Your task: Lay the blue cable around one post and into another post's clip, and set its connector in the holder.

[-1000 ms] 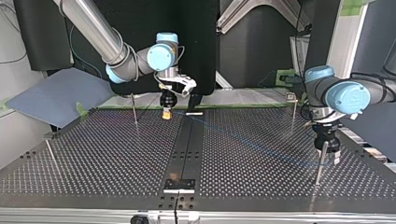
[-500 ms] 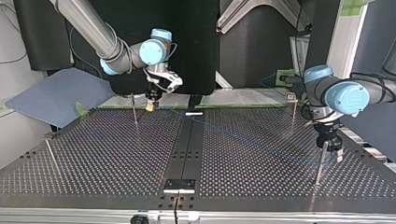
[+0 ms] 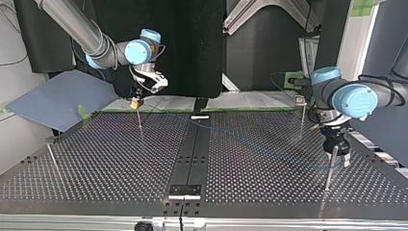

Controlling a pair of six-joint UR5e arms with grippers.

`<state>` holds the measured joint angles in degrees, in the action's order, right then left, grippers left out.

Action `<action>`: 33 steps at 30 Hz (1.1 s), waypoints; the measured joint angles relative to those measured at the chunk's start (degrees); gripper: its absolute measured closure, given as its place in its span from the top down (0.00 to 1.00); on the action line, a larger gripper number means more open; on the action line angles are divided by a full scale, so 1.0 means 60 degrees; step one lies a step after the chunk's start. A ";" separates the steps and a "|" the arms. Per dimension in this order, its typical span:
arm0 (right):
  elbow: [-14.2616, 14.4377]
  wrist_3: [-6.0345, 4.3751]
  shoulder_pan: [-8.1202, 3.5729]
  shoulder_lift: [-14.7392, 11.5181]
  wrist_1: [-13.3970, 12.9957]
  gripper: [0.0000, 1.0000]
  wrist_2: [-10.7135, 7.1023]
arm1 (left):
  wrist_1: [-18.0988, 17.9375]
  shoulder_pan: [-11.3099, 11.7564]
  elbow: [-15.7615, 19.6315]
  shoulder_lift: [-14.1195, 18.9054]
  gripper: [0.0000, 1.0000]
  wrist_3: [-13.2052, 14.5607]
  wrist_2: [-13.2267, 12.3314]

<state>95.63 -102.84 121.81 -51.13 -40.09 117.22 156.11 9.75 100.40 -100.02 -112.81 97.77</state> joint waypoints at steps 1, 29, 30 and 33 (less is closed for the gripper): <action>0.0094 -0.0027 -0.0093 0.0001 -0.0095 0.00 -0.0082 | 0.0000 -0.0009 -0.0002 -0.0001 1.00 0.0002 0.0000; 0.2434 -0.0713 -0.2433 0.0841 -0.2435 0.00 -0.1033 | -0.0042 -0.0185 -0.0006 -0.0004 1.00 0.0208 0.0000; 0.2541 -0.0731 -0.2539 0.0948 -0.2542 0.00 -0.1138 | -0.0043 -0.0188 -0.0007 -0.0004 1.00 0.0210 0.0000; 0.2768 -0.0743 -0.2768 0.1158 -0.2768 0.00 -0.1365 | -0.0052 -0.0201 -0.0005 -0.0004 1.00 0.0215 0.0000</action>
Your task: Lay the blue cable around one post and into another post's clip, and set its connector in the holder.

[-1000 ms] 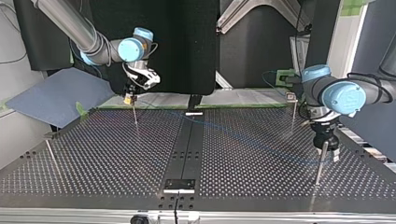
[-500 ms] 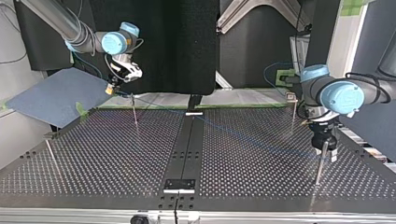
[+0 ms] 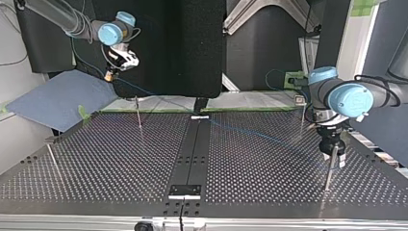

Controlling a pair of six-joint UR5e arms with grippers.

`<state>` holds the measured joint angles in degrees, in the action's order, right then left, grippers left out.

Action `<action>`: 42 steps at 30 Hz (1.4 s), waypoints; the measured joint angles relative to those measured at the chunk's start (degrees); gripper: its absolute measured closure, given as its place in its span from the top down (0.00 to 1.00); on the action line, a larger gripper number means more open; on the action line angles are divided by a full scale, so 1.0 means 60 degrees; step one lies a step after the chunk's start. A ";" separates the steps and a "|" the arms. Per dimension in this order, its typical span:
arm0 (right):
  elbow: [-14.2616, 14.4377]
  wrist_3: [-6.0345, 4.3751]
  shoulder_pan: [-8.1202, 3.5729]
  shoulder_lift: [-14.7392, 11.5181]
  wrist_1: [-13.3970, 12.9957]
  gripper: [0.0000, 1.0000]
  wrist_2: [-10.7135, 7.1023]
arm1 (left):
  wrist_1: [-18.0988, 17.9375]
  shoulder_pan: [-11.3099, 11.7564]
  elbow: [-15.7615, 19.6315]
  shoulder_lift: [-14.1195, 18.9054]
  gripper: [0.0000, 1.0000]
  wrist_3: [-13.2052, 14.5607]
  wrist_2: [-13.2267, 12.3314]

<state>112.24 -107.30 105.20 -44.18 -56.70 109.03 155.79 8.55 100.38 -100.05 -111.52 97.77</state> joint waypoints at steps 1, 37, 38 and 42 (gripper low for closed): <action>0.0099 0.0002 -0.0098 0.0057 -0.0100 0.00 -0.0099 | -0.0002 -0.0002 0.0001 0.0000 1.00 0.0004 0.0000; -0.0349 0.0645 -0.2778 0.0256 0.0258 0.00 -0.2835 | -0.0003 -0.0136 -0.0003 0.0000 1.00 0.0098 0.0003; -0.0404 0.0743 -0.2747 0.0311 0.0250 0.00 -0.2934 | 0.0000 -0.0139 -0.0003 0.0000 1.00 0.0103 0.0006; -0.0479 0.1078 -0.2594 0.0603 0.0184 0.00 -0.3286 | 0.0012 -0.0149 -0.0003 0.0000 1.00 0.0117 0.0013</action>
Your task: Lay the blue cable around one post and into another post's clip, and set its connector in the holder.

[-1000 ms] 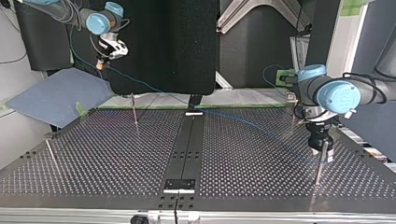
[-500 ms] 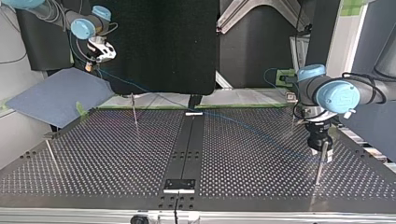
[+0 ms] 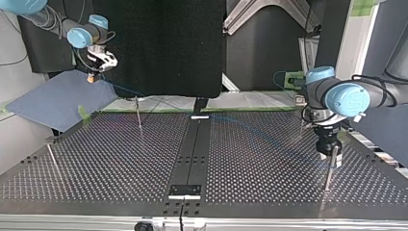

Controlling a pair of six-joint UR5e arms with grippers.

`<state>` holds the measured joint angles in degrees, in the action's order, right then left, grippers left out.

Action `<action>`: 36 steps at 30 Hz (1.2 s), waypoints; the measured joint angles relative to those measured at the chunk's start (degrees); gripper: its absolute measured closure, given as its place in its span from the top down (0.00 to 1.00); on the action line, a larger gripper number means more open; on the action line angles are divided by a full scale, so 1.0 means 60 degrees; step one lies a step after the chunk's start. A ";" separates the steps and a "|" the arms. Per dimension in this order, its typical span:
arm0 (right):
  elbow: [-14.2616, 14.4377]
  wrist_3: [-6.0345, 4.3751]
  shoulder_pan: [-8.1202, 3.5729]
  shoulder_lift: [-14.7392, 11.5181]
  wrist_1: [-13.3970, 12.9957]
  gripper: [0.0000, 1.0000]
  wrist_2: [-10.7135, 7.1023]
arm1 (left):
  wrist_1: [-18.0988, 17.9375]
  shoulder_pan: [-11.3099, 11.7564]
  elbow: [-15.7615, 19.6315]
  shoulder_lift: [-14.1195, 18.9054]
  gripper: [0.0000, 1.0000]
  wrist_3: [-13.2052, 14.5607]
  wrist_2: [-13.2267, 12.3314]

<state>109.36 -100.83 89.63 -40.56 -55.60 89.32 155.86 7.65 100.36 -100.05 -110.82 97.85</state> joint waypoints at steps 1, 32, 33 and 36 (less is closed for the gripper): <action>-0.0003 0.0045 0.0026 0.0045 -0.0008 0.00 -0.0049 | 0.0001 -0.0001 0.0001 0.0000 1.00 0.0004 0.0005; -0.0439 0.0021 0.0395 0.0800 -0.0251 0.00 -0.1137 | 0.0070 -0.0039 0.0009 -0.0003 1.00 -0.0263 0.0325; -0.0443 0.0023 0.0402 0.0800 -0.0230 0.00 -0.1140 | 0.0079 -0.0026 0.0009 -0.0004 1.00 -0.0330 0.0330; -0.0447 0.0033 0.0425 0.0802 -0.0178 0.00 -0.1142 | 0.0097 0.0042 0.0008 -0.0007 1.00 -0.0554 0.0335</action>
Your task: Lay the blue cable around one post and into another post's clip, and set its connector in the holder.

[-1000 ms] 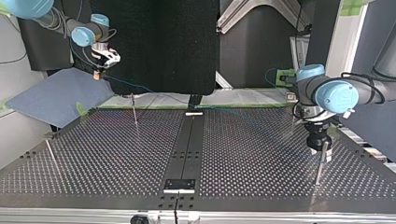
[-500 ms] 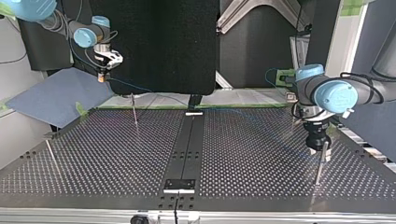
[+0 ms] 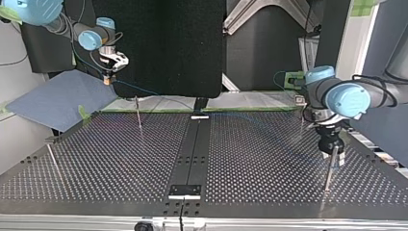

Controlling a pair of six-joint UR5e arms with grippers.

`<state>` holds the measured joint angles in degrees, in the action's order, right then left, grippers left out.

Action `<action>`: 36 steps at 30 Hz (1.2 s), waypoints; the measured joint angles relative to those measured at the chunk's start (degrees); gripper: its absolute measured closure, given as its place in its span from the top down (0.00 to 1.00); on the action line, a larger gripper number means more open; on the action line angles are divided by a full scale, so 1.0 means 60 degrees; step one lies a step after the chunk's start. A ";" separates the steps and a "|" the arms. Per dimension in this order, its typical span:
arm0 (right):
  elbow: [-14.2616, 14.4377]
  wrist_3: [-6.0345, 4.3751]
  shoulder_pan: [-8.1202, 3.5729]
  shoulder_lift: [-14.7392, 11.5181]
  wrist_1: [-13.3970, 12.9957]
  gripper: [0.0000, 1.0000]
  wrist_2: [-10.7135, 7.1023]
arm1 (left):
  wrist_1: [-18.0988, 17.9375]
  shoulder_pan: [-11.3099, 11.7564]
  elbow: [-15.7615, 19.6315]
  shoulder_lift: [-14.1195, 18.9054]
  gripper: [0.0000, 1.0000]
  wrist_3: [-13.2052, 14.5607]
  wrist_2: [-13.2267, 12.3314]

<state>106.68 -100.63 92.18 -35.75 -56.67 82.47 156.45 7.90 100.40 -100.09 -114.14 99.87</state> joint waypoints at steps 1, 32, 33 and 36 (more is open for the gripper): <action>-0.0001 0.0002 0.0007 0.0000 0.0008 0.00 0.0000 | 0.0005 0.0026 0.0001 -0.0001 1.00 -0.0069 0.0001; -0.0003 -0.0048 0.0187 0.0003 -0.0017 0.00 -0.0015 | 0.0059 0.0189 0.0356 -0.1137 1.00 -0.1851 -0.0146; -0.0003 -0.0051 0.0187 0.0003 -0.0018 0.00 -0.0027 | -0.0008 0.0185 0.0403 -0.1136 1.00 -0.1918 -0.0156; -0.0006 -0.0059 0.0192 0.0002 -0.0019 0.00 -0.0105 | -0.0144 0.0163 0.0486 -0.1136 1.00 -0.2116 -0.0241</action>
<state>106.65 -100.98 93.34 -35.73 -56.78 81.84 155.58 8.88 103.32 -106.91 -126.84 98.42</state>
